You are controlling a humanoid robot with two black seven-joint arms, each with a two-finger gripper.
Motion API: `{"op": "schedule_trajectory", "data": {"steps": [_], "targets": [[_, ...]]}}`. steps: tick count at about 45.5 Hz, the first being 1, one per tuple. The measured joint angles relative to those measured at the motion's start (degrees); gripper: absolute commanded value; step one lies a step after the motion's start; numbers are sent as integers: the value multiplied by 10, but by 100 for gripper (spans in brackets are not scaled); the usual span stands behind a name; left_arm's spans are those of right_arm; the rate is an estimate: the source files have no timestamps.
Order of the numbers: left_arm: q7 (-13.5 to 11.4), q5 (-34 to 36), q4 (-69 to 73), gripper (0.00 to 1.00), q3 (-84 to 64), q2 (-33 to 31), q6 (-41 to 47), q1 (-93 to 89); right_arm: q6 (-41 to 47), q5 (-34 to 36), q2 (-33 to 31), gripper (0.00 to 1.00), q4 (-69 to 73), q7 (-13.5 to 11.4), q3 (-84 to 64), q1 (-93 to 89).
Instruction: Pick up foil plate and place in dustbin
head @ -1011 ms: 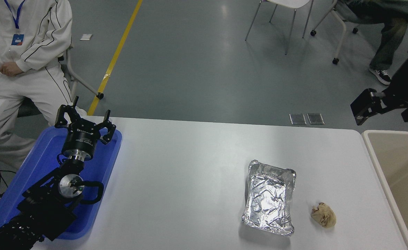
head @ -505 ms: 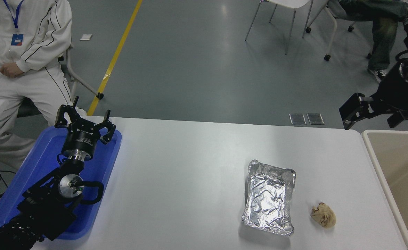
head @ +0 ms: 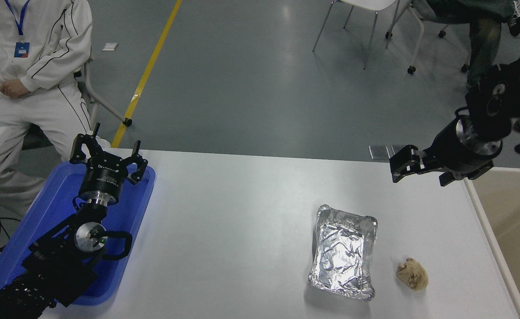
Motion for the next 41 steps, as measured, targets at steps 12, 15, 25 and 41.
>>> {"op": "schedule_trajectory", "data": {"steps": [12, 15, 25, 41], "targets": [[0, 0, 0, 100, 0, 0, 0, 0, -64, 4, 18, 100, -16, 0, 35, -99], [0, 0, 0, 100, 0, 0, 0, 0, -77, 4, 21, 100, -18, -1, 39, -119], [0, 0, 0, 100, 0, 0, 0, 0, -111, 5, 38, 100, -31, -2, 47, -172], [0, 0, 0, 100, 0, 0, 0, 0, -134, 7, 54, 98, -61, -2, 64, -244]]}}
